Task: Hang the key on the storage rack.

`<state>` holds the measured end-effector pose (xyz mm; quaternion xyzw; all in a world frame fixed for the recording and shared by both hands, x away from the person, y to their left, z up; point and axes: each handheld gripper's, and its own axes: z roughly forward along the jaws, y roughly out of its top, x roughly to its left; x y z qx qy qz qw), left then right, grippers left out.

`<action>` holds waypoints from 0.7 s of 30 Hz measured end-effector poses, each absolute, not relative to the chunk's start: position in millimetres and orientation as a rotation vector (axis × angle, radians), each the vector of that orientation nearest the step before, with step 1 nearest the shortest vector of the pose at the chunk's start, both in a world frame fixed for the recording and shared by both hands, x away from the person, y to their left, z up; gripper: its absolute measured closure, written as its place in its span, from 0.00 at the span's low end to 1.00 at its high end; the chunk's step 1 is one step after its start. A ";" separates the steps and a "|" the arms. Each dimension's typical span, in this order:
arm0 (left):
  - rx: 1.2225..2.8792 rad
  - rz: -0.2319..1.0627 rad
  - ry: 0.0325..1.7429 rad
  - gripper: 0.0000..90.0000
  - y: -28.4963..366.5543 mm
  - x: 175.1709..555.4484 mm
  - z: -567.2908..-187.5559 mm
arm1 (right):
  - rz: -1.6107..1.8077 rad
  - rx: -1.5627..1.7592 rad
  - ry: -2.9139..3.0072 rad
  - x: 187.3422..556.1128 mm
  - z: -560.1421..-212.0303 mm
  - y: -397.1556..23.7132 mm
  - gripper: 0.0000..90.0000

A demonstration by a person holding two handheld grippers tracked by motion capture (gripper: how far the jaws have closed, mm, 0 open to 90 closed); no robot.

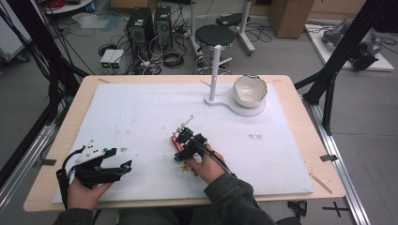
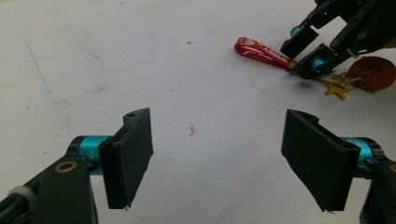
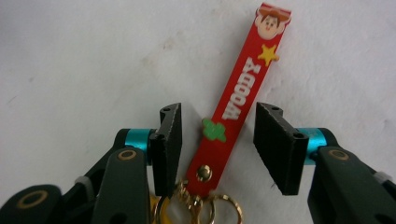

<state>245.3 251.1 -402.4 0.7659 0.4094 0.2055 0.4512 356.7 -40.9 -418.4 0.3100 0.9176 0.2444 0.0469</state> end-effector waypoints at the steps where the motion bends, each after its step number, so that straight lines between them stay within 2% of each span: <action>1: 1.889 0.509 1.013 0.28 251.0 245.0 -402.4 | 0.728 0.946 2.782 358.3 -419.1 -37.6 0.62; 5: 1.887 0.508 1.012 0.28 251.1 245.0 -402.0 | 0.715 0.946 2.776 361.7 -418.7 -38.2 0.73; 13: 1.886 0.509 1.009 0.28 251.0 244.2 -401.2 | 0.761 0.959 2.792 366.6 -416.8 -43.7 0.81; 14: 1.888 0.513 1.011 0.28 251.4 244.1 -401.3 | 0.836 0.937 2.766 365.8 -410.5 -47.7 0.94; 21: 1.890 0.514 1.010 0.28 251.4 244.1 -401.7 | 0.769 0.912 2.761 365.5 -407.0 -47.4 0.94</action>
